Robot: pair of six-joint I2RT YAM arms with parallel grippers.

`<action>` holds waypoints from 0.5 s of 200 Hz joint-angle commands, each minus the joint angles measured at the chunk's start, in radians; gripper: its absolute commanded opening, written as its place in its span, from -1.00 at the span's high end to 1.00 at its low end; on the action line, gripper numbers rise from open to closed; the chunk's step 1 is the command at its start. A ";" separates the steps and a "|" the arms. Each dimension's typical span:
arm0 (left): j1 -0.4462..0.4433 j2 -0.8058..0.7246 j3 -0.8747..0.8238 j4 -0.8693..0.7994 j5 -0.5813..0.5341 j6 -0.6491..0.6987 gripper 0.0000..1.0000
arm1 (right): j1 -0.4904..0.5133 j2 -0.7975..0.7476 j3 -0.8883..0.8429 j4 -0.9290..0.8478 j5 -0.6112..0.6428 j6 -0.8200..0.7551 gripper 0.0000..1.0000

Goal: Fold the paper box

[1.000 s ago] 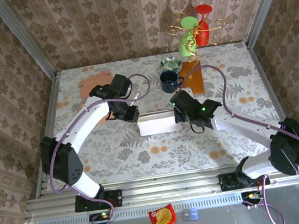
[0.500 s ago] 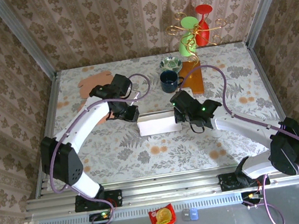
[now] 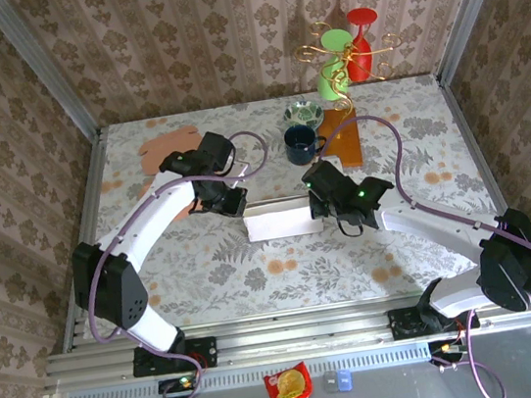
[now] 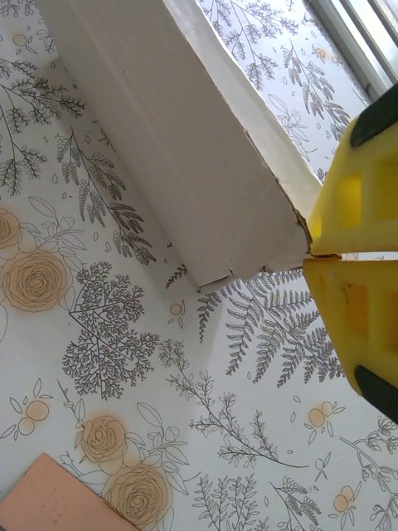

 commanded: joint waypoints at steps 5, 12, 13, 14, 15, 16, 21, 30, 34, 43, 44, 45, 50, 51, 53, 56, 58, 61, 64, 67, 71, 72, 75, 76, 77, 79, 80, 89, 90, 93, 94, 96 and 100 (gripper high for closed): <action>0.001 0.008 -0.009 -0.015 0.006 0.003 0.85 | 0.011 0.038 -0.021 -0.104 -0.039 0.027 1.00; 0.000 0.008 -0.008 -0.015 0.006 -0.001 0.87 | 0.010 0.039 -0.022 -0.102 -0.040 0.026 1.00; -0.001 0.008 -0.008 -0.015 0.006 -0.001 0.88 | 0.010 0.039 -0.021 -0.102 -0.041 0.026 1.00; 0.000 0.007 -0.008 -0.015 0.006 -0.001 0.88 | 0.011 0.039 -0.021 -0.103 -0.041 0.027 1.00; 0.000 0.006 -0.007 -0.015 0.005 -0.002 0.88 | 0.011 0.039 -0.021 -0.102 -0.041 0.028 1.00; 0.000 0.006 -0.006 -0.015 0.005 -0.002 0.88 | 0.011 0.039 -0.020 -0.102 -0.041 0.027 1.00; 0.000 0.006 -0.006 -0.015 0.006 -0.005 0.89 | 0.010 0.039 -0.020 -0.102 -0.040 0.027 1.00; 0.000 0.005 -0.004 -0.015 0.006 -0.011 0.91 | 0.010 0.039 -0.020 -0.102 -0.040 0.026 1.00; 0.000 0.005 -0.001 -0.016 0.007 -0.013 0.91 | 0.011 0.040 -0.020 -0.102 -0.040 0.027 1.00; 0.000 0.004 0.004 -0.022 0.008 -0.019 0.92 | 0.011 0.042 -0.020 -0.102 -0.040 0.027 1.00; 0.000 0.005 0.006 -0.022 0.008 -0.020 0.92 | 0.010 0.042 -0.020 -0.103 -0.040 0.026 1.00; -0.001 0.006 0.008 -0.023 0.009 -0.022 0.92 | 0.010 0.041 -0.019 -0.103 -0.041 0.026 1.00; 0.000 0.007 0.012 -0.031 0.011 -0.026 0.92 | 0.011 0.041 -0.019 -0.102 -0.039 0.027 1.00; 0.000 0.008 0.014 -0.032 0.011 -0.027 0.93 | 0.011 0.042 -0.019 -0.102 -0.039 0.027 1.00; 0.000 0.009 0.017 -0.034 0.013 -0.028 0.93 | 0.011 0.041 -0.019 -0.103 -0.039 0.027 1.00; 0.001 0.010 0.021 -0.039 0.015 -0.032 0.93 | 0.011 0.041 -0.019 -0.104 -0.039 0.027 1.00; 0.001 0.012 0.024 -0.042 0.017 -0.033 0.93 | 0.011 0.041 -0.019 -0.104 -0.039 0.027 1.00; 0.001 0.012 0.028 -0.048 0.019 -0.036 0.93 | 0.011 0.041 -0.019 -0.104 -0.039 0.028 1.00; 0.000 0.014 0.033 -0.052 0.021 -0.039 0.93 | 0.011 0.042 -0.018 -0.104 -0.039 0.028 1.00; 0.000 0.015 0.037 -0.057 0.024 -0.042 0.93 | 0.010 0.042 -0.019 -0.104 -0.039 0.027 1.00; 0.001 0.017 0.044 -0.064 0.026 -0.048 0.93 | 0.011 0.043 -0.018 -0.104 -0.040 0.027 1.00; 0.002 0.018 0.045 -0.066 0.027 -0.050 0.93 | 0.011 0.043 -0.018 -0.104 -0.039 0.027 1.00; 0.003 0.018 0.049 -0.070 0.030 -0.055 0.93 | 0.010 0.042 -0.019 -0.104 -0.039 0.028 1.00; 0.003 0.020 0.050 -0.072 0.032 -0.057 0.93 | 0.010 0.043 -0.018 -0.103 -0.039 0.028 1.00; 0.003 0.020 0.050 -0.073 0.033 -0.059 0.93 | 0.010 0.043 -0.019 -0.103 -0.039 0.027 1.00; 0.004 0.020 0.054 -0.075 0.036 -0.063 0.93 | 0.011 0.043 -0.020 -0.104 -0.039 0.027 1.00; 0.005 0.020 0.055 -0.077 0.037 -0.064 0.93 | 0.011 0.042 -0.020 -0.104 -0.039 0.028 1.00; 0.012 0.025 0.067 -0.089 0.053 -0.085 0.94 | 0.011 0.042 -0.020 -0.102 -0.039 0.028 1.00; 0.011 0.025 0.068 -0.090 0.055 -0.088 0.94 | 0.011 0.041 -0.020 -0.102 -0.039 0.028 1.00; 0.013 0.027 0.072 -0.095 0.059 -0.095 0.94 | 0.011 0.041 -0.020 -0.100 -0.040 0.029 1.00; 0.013 0.028 0.074 -0.096 0.061 -0.097 0.94 | 0.010 0.041 -0.020 -0.100 -0.040 0.029 1.00; 0.014 0.030 0.076 -0.098 0.064 -0.101 0.94 | 0.011 0.041 -0.021 -0.100 -0.041 0.030 1.00; 0.015 0.031 0.080 -0.102 0.069 -0.110 0.94 | 0.011 0.041 -0.021 -0.100 -0.040 0.030 1.00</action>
